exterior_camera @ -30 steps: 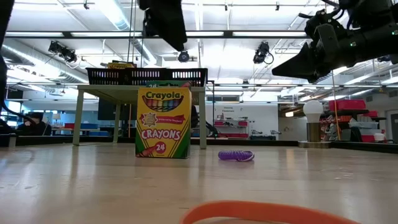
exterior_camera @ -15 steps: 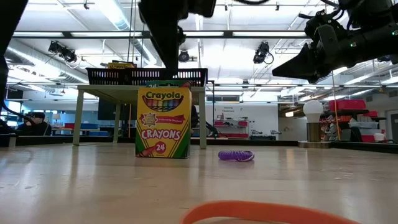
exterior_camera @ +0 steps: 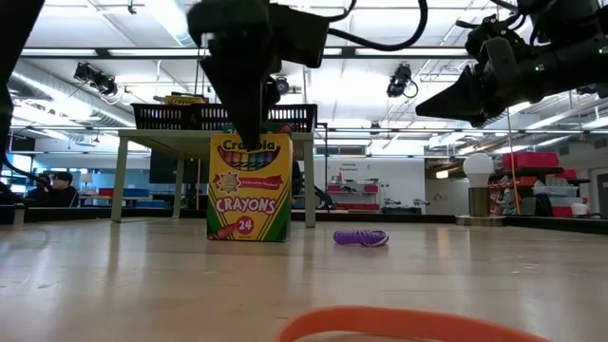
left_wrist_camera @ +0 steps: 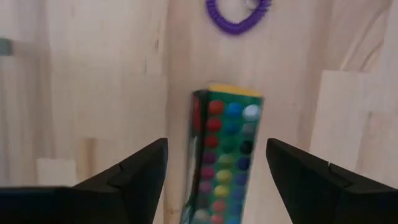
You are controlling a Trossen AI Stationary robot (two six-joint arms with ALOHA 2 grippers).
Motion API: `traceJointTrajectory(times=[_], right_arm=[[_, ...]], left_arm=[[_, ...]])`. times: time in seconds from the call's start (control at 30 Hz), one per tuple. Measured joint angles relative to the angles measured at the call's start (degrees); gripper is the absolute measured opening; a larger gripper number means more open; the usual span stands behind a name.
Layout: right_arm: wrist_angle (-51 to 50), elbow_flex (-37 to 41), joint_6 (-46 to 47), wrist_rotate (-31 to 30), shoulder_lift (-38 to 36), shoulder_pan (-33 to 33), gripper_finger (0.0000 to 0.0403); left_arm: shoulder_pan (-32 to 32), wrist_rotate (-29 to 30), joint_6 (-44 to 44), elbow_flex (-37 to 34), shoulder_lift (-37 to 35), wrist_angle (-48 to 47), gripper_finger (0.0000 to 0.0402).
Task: Pick & Place Office Desk Supplies
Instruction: Put the crayon box into the left black bin on the shelf
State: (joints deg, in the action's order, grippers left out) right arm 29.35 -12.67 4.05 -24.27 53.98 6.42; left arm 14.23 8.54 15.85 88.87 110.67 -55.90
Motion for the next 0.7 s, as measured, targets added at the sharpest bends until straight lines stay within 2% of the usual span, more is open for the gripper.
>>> traceJointTrajectory(times=[0.13,0.5,0.7], right_arm=[[0.0,0.0,-0.1,0.0,0.0,0.0,0.0013],[0.0,0.0,-0.5,-0.1,0.0,0.0,0.0013],[0.0,0.0,-0.5,-0.1,0.0,0.0,0.0013]], left_arm=[[0.4,-0.1,0.4,-0.9,0.0,0.6,0.0250],[0.3,0.9,-1.1,-1.0,-0.2,1.2,0.0122],[-0.1,0.9,-5.6,5.0,-2.2,-9.1,0.0092]])
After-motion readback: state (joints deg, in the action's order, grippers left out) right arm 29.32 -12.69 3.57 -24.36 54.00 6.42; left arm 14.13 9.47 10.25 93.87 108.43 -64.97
